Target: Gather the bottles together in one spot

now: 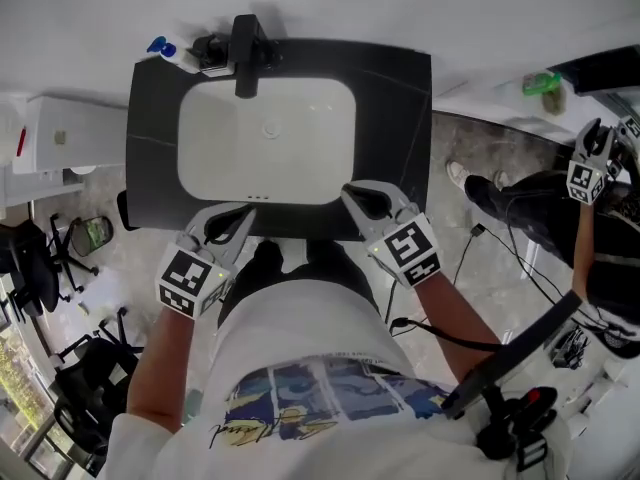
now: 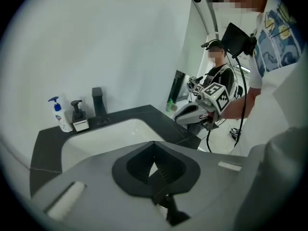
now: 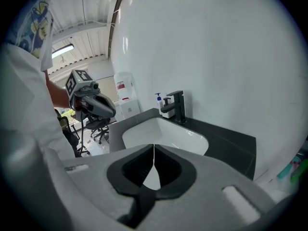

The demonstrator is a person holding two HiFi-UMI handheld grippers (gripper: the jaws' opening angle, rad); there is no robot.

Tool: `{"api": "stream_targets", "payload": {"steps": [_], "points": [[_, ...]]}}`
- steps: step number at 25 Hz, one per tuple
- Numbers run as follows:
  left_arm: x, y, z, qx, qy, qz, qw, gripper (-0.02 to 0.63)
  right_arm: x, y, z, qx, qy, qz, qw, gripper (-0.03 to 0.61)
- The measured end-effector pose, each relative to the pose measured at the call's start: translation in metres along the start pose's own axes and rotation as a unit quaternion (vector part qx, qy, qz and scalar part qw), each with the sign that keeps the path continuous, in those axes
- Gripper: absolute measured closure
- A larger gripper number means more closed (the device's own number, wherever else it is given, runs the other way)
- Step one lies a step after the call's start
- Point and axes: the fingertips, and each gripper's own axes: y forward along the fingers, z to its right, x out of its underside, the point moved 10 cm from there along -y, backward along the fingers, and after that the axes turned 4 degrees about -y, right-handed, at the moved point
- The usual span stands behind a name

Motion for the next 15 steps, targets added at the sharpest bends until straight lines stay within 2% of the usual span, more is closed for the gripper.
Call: {"api": "stream_targets", "payload": {"steps": [3, 8, 13, 15], "points": [[0.002, -0.004, 0.007, 0.018, 0.012, 0.002, 0.9998, 0.612, 0.0, -0.007, -0.009, 0.018, -0.004, 0.004, 1.0, 0.572], [0.001, -0.014, 0.013, 0.047, 0.03, 0.033, 0.9979, 0.612, -0.004, -0.021, -0.025, 0.059, -0.005, 0.001, 0.998, 0.574], [0.013, -0.047, 0.001, 0.044, 0.011, 0.057, 0.9973, 0.612, -0.015, -0.018, -0.059, 0.081, -0.011, 0.001, 0.997, 0.574], [0.02, -0.058, -0.004, 0.037, 0.023, 0.061, 0.9972, 0.612, -0.019, -0.012, -0.07, 0.087, -0.019, -0.001, 0.996, 0.574]]}}
